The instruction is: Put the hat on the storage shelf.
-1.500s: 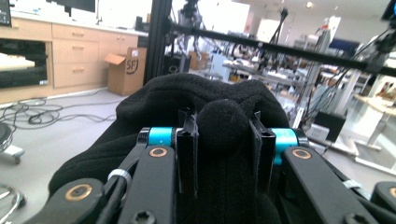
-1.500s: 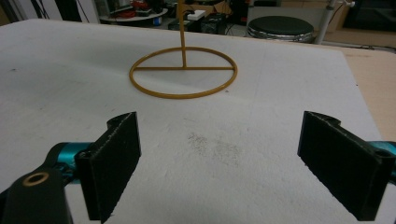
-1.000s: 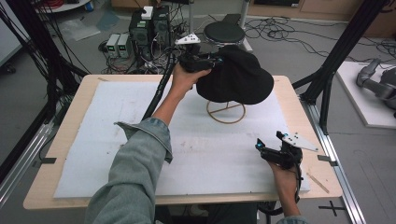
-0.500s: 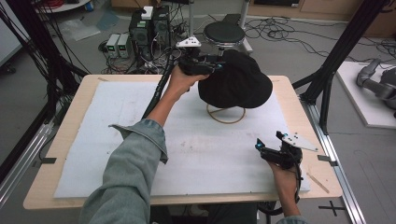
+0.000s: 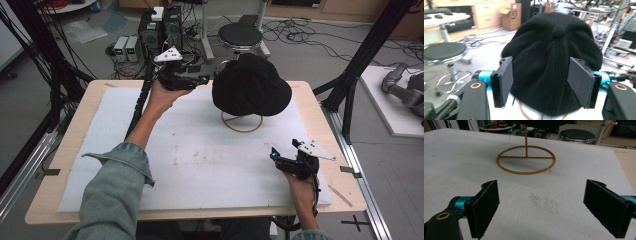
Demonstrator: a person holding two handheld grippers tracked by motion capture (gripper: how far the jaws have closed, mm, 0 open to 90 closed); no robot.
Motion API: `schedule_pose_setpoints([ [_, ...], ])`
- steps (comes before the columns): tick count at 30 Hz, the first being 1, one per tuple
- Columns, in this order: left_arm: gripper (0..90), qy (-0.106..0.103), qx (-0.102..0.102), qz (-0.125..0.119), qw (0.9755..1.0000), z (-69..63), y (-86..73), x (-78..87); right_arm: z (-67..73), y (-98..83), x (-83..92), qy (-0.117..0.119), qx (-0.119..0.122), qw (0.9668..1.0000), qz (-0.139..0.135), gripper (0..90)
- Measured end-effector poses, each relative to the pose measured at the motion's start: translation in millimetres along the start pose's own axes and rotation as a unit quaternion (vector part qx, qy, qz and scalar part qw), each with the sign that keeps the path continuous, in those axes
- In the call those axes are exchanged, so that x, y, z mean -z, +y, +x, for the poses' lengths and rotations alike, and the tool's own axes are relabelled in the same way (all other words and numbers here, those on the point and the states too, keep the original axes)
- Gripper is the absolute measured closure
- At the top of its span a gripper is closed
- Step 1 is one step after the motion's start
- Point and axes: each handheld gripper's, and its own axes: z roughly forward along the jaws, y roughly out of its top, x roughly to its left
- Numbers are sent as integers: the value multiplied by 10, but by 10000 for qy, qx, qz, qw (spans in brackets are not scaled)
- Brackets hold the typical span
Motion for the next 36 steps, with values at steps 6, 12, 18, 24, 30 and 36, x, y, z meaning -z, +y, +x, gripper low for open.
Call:
schedule_pose_setpoints([
  [6,367,262,-5,35,9997,0,-175,438,48,17,-38,23,57,10000,39,130],
  [12,358,514,-13,19,9987,-21,-322,816,84,31,-37,-9,119,9999,38,130],
  [18,348,707,72,-11,9975,-48,-476,1104,105,38,-43,-22,146,9999,40,130],
  [24,342,887,148,-4,9959,-99,-651,1349,109,40,-52,-19,152,9999,59,130],
  [30,338,1105,197,58,9937,-145,-863,1570,116,42,-51,-12,171,9998,35,130],
  [36,329,1275,215,160,9915,-238,-1092,1760,111,40,-53,-44,144,9999,73,130],
])
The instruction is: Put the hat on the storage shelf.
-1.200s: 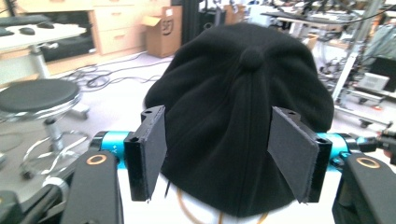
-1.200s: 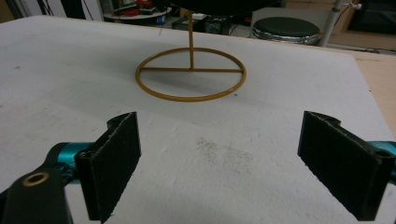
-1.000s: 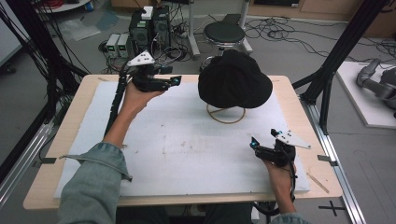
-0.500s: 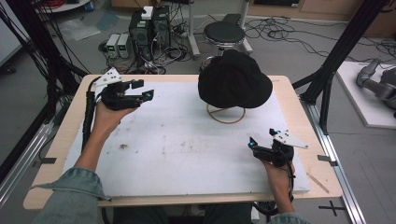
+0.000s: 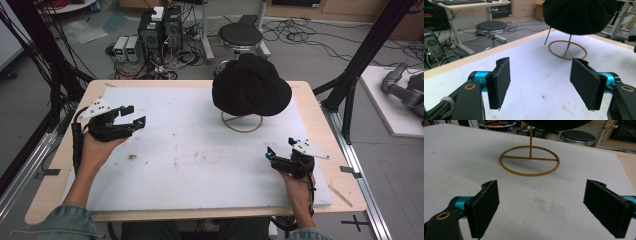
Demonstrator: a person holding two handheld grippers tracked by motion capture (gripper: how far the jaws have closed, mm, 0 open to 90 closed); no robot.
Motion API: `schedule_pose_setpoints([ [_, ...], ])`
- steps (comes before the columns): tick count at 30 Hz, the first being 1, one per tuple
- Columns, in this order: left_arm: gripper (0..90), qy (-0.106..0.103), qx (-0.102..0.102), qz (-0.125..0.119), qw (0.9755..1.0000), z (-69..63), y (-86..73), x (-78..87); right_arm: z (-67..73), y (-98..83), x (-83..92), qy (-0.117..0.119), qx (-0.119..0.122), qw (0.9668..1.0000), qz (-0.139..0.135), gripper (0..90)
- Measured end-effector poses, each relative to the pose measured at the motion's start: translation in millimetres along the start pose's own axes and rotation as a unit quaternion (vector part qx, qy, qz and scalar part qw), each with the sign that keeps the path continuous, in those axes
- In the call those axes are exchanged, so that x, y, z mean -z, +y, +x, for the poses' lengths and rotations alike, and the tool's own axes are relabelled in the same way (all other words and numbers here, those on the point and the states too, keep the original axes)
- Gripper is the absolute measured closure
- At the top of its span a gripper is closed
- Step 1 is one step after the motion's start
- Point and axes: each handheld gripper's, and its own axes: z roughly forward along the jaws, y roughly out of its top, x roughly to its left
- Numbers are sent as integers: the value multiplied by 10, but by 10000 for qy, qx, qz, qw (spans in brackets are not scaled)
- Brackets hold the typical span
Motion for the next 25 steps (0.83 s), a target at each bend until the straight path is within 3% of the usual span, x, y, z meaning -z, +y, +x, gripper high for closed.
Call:
schedule_pose_setpoints([
  [11,329,214,21,37,9998,-86,-384,279,-11,-3,-14,-46,45,10000,20,130],
  [25,328,318,95,12,9994,-143,-589,382,4,0,-20,-35,76,10000,34,130],
])
